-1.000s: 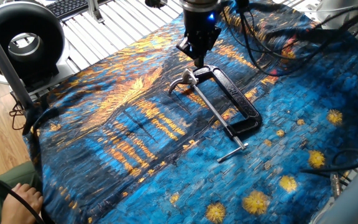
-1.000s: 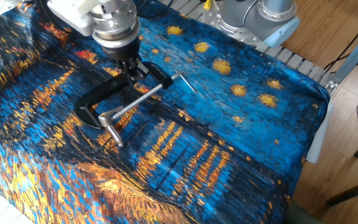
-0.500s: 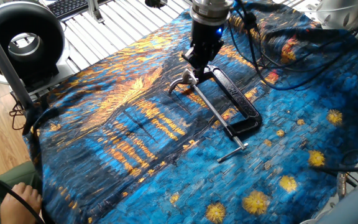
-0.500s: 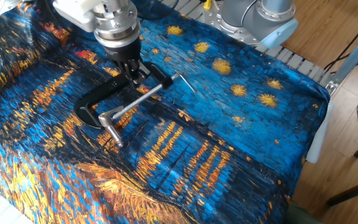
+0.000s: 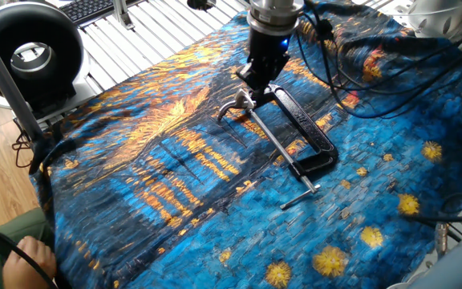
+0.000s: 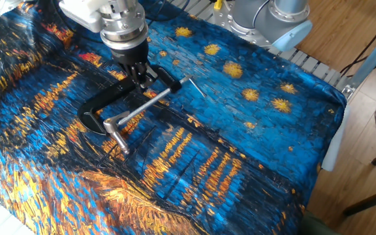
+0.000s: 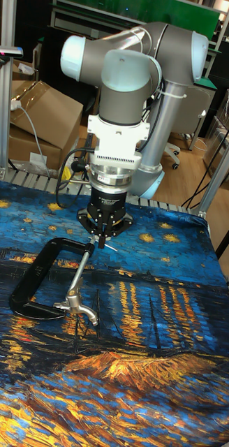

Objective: Turn off the water tap

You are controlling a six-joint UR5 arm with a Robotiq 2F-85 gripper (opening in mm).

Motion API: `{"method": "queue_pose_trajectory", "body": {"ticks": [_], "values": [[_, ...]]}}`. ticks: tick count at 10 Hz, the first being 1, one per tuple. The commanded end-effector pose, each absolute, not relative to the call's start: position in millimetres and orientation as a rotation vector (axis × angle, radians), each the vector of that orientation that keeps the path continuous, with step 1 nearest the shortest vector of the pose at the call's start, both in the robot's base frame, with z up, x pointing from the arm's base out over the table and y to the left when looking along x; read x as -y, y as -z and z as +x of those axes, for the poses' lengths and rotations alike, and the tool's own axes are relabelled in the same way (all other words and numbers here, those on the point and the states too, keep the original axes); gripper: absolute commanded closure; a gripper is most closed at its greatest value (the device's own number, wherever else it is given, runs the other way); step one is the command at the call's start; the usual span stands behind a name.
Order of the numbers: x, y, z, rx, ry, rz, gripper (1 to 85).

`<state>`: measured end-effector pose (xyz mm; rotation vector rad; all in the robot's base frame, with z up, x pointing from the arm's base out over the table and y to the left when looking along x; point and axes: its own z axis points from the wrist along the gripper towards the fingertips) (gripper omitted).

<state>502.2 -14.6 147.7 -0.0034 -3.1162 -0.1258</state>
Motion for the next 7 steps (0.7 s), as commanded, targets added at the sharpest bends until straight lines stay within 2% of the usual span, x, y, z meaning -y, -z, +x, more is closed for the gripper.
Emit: {"method": "queue_pose_trajectory", "body": {"ticks": [1,2,4,7], "values": [[32,-149,487,3.059,0.025,-0.06,84.3],[42,-149,484,3.049,-0.038,-0.097,84.3],[43,-149,493,3.081,-0.04,-0.06,84.3],[64,-110,518,3.105,-0.012,0.062,84.3]]}}
